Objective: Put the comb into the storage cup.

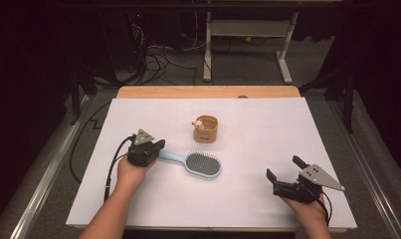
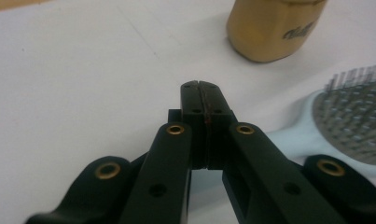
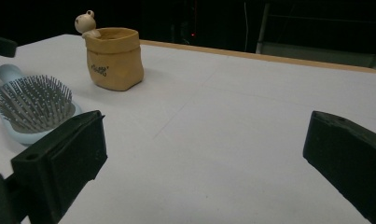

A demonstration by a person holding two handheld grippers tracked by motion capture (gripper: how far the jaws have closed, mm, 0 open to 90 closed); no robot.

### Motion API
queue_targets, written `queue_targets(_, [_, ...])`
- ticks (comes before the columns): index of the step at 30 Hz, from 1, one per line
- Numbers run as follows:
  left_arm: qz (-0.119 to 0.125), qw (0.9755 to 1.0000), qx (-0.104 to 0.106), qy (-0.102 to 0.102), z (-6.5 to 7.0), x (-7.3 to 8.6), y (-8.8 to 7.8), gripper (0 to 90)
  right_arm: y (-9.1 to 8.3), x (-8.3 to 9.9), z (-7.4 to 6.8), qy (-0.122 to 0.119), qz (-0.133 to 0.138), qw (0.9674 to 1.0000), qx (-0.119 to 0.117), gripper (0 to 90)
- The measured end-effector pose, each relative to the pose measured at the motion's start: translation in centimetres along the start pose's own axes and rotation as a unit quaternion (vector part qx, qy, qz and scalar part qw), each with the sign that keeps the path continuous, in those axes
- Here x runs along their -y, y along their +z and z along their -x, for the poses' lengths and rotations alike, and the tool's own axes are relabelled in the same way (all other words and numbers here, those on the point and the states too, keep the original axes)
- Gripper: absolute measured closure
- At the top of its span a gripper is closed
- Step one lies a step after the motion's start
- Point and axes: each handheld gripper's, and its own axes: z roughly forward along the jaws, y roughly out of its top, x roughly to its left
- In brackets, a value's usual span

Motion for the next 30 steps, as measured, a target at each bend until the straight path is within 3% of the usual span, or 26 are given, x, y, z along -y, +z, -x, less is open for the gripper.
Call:
queue_targets(8, [-0.038, 0.9987, -0.032, 0.012, -0.4, 0.8, 1.9, 90.0, 0.1, 0.0, 0.0, 0.001, 0.0, 1.0, -0.003, 0.0])
queue_targets(13, [-0.052, 0.9979, -0.032, 0.021, -0.5, 0.9, 1.9, 90.0, 0.1, 0.0, -0.1, 0.0, 0.0, 1.0, -0.004, 0.0])
queue_targets(17, [-0.066, 0.9969, -0.031, 0.031, -0.5, 1.0, 1.6, 90.0, 0.1, 0.0, 0.0, 0.0, -0.001, 1.0, -0.004, 0.0])
queue_targets(27, [-0.103, 0.99, -0.03, 0.092, 0.3, 2.3, -0.6, 90.0, 0.0, 0.0, -0.1, 0.004, -0.001, 1.0, -0.002, 0.0])
queue_targets(30, [-0.107, 0.989, -0.026, 0.099, 0.6, 2.7, -1.5, 90.0, 0.0, 0.0, -0.1, 0.005, -0.001, 1.0, -0.002, 0.0])
